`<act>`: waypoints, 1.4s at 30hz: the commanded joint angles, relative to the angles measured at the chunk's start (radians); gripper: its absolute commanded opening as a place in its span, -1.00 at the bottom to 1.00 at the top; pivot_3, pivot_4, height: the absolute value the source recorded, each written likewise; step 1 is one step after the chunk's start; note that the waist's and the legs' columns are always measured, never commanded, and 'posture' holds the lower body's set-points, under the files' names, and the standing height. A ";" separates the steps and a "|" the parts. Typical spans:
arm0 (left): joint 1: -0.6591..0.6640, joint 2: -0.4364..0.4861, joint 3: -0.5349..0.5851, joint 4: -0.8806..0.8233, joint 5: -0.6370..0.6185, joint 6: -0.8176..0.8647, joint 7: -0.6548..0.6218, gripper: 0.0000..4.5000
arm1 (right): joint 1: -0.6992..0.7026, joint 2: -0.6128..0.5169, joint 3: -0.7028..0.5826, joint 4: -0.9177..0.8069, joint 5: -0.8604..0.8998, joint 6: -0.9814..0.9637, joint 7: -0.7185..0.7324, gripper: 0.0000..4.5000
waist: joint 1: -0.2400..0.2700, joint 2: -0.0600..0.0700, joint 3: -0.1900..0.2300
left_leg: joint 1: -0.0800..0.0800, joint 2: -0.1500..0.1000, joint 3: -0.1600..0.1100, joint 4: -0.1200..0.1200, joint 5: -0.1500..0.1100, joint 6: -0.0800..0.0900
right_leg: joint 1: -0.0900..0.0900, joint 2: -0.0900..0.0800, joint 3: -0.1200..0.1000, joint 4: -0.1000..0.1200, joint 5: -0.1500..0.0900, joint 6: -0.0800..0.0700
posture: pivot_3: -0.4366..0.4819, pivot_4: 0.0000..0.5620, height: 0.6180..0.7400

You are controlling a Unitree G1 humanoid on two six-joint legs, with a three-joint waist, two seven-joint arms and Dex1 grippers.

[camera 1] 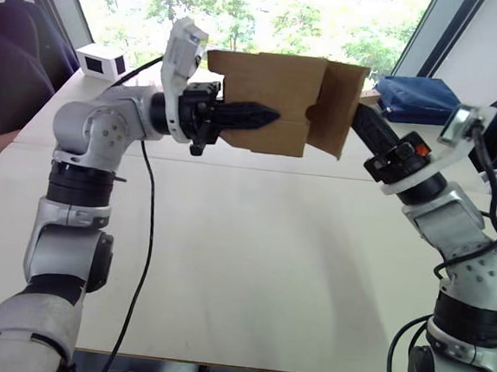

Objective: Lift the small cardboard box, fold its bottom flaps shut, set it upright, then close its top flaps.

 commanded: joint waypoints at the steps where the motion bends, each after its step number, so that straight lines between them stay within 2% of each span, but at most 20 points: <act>1: -0.045 0.003 0.021 0.010 0.008 -0.026 -0.008 -1.00 | 0.002 0.018 -0.002 -0.054 0.058 -0.002 -0.021 -0.33 | 0.000 0.000 0.000 | 0.000 0.000 0.000 0.000 0.000 0.000 | 0.000 0.000 0.000 0.000 0.000 0.000 | -0.05 -0.47 1.00; 15: -0.061 0.004 0.022 0.023 0.008 -0.015 -0.017 -1.00 | 0.014 0.096 0.040 -0.081 0.080 -0.023 -0.037 -0.33 | -0.001 0.000 0.000 | 0.000 0.000 0.000 0.000 0.000 0.000 | 0.000 0.000 0.000 0.000 0.000 0.000 | -0.05 -0.47 1.00; 28: -0.069 0.003 0.023 0.038 0.016 -0.013 -0.018 -1.00 | 0.020 0.093 0.050 -0.097 0.103 -0.021 -0.040 -0.33 | -0.001 0.000 0.000 | 0.000 0.000 0.000 0.000 0.000 0.000 | 0.000 0.000 0.000 0.000 0.000 0.000 | -0.05 -0.47 1.00; 42: -0.064 0.006 0.029 0.006 -0.002 0.007 -0.020 -1.00 | -0.013 0.134 0.071 -0.047 0.009 -0.075 -0.074 -0.33 | -0.001 0.000 0.000 | 0.000 0.000 0.000 0.000 0.000 0.000 | 0.000 0.000 0.000 0.000 0.000 0.000 | -0.05 -0.47 1.00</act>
